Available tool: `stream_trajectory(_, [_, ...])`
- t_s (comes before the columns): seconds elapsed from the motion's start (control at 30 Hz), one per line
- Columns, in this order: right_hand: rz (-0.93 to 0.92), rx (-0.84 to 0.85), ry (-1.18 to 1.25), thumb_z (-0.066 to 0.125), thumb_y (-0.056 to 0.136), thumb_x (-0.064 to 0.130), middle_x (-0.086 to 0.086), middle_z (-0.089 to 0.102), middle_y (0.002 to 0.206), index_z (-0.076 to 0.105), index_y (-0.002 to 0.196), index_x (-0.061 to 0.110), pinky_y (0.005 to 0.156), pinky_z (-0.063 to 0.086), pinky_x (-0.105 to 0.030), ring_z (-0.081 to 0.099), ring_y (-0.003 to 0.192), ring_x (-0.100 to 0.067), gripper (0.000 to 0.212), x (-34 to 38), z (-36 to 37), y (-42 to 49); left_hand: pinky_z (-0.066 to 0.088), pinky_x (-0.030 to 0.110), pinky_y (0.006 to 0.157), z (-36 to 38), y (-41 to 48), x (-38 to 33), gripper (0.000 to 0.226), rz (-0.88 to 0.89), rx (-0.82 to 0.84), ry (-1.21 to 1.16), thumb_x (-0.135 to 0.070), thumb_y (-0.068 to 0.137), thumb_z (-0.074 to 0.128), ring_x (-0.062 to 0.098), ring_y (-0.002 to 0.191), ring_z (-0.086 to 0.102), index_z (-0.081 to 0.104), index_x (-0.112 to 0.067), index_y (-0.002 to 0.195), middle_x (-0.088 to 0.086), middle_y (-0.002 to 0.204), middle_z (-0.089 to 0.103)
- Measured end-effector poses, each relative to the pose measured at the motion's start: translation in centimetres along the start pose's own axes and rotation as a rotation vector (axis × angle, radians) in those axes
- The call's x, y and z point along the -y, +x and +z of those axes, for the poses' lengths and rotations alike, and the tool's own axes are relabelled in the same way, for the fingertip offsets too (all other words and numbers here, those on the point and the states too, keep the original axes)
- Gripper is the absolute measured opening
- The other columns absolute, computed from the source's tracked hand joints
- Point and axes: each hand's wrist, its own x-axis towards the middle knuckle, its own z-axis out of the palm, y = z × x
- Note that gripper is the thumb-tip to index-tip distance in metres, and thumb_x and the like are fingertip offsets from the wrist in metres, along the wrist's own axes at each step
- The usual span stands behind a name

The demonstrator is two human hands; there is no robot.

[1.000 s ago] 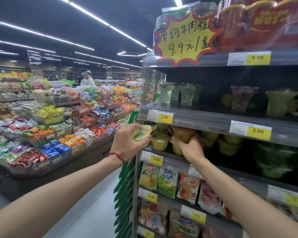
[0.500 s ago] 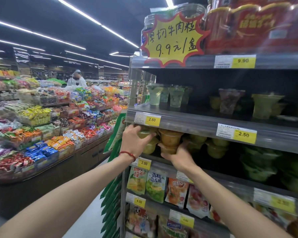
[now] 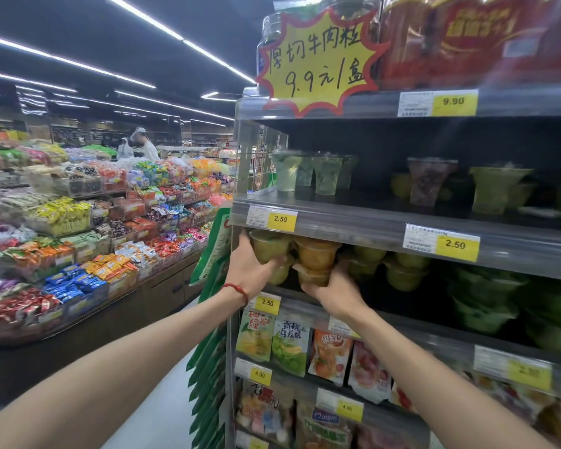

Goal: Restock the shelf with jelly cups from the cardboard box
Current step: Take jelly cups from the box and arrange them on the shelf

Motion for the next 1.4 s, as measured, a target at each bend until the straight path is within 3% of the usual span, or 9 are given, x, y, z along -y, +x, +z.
stream_trajectory(0.27, [-0.025,0.003,-0.014,0.079,0.081,0.048,0.003,0.061,0.132,0.033,0.145,0.025,0.101,0.052,-0.044,0.061,0.120,-0.022,0.082,0.4,-0.2,-0.6,0.050,0.040,0.099,0.8,1.0,0.1,0.092,-0.089,-0.011,0.004,-0.052,0.064,0.086,0.022,0.117,0.059,0.042,-0.023,0.139,0.001,0.129,0.061])
stream_trajectory(0.43, [-0.026,-0.008,-0.034,0.078,0.084,0.045,0.000,0.061,0.132,0.034,0.144,0.021,0.099,0.053,-0.043,0.061,0.120,-0.025,0.079,1.0,-0.4,-1.2,0.053,0.039,0.095,1.0,0.3,0.2,0.088,-0.119,-0.022,0.011,-0.055,0.065,0.083,0.020,0.111,0.062,0.043,-0.023,0.136,-0.001,0.123,0.064])
stream_trajectory(0.6, [0.007,-0.009,-0.045,0.082,0.083,0.035,-0.008,0.050,0.143,0.031,0.146,0.014,0.110,0.046,-0.046,0.052,0.132,-0.029,0.083,2.1,-0.5,-2.4,0.052,0.039,0.097,0.6,0.0,0.0,0.085,-0.177,0.062,-0.011,-0.057,0.068,0.078,0.022,0.112,0.061,0.041,-0.025,0.138,-0.001,0.123,0.062])
stream_trajectory(0.77, [0.058,-0.083,-0.020,0.080,0.086,0.029,-0.012,0.044,0.151,0.021,0.155,0.012,0.116,0.039,-0.046,0.042,0.142,-0.031,0.092,2.9,-0.8,-4.5,0.047,0.034,0.100,0.4,-1.2,0.0,0.080,-0.106,0.075,-0.065,-0.051,0.071,0.078,0.014,0.114,0.057,0.039,-0.031,0.138,-0.005,0.128,0.058])
stream_trajectory(0.9, [0.046,-0.219,0.025,0.072,0.093,0.019,-0.010,0.033,0.159,0.022,0.157,0.012,0.120,0.033,-0.042,0.034,0.147,-0.028,0.082,3.8,-0.5,-7.1,0.044,0.040,0.106,0.2,-2.5,-0.2,0.079,-0.101,0.061,-0.067,-0.052,0.073,0.074,0.017,0.122,0.053,0.040,-0.025,0.139,0.001,0.133,0.051])
stream_trajectory(1.03, [0.013,-0.337,0.087,0.067,0.094,0.013,-0.002,0.045,0.143,0.043,0.144,0.016,0.107,0.045,-0.035,0.050,0.127,-0.017,0.055,4.2,0.8,-9.3,0.033,0.035,0.113,-0.1,-4.7,-0.1,0.081,-0.101,0.032,-0.028,-0.043,0.086,0.069,0.018,0.135,0.037,0.028,-0.013,0.150,0.004,0.148,0.033])
stream_trajectory(1.13, [-0.008,-0.368,0.107,0.065,0.094,0.012,0.004,0.053,0.127,0.058,0.126,0.023,0.099,0.049,-0.035,0.054,0.113,-0.012,0.035,4.1,2.7,-11.0,0.034,0.024,0.101,-0.7,-7.0,0.4,0.065,-0.077,-0.006,-0.046,-0.030,0.089,0.067,0.010,0.121,0.042,0.036,-0.013,0.143,-0.001,0.137,0.037])
stream_trajectory(1.27, [0.017,-0.324,0.092,0.066,0.091,0.010,0.004,0.060,0.111,0.065,0.105,0.028,0.099,0.050,-0.040,0.058,0.107,-0.017,0.023,3.1,6.4,-13.5,0.040,0.027,0.101,-2.0,-10.9,2.6,0.045,-0.073,0.064,-0.033,-0.027,0.091,0.063,0.009,0.118,0.044,0.044,-0.020,0.131,-0.003,0.129,0.043])
stream_trajectory(1.4, [0.065,-0.221,0.097,0.064,0.095,0.007,0.006,0.066,0.104,0.069,0.104,0.021,0.085,0.049,-0.022,0.062,0.100,-0.012,0.018,0.9,10.1,-16.4,0.044,0.031,0.101,-3.0,-15.3,6.2,0.042,-0.156,0.156,0.021,-0.025,0.091,0.062,0.011,0.116,0.050,0.049,-0.017,0.130,-0.003,0.127,0.048])
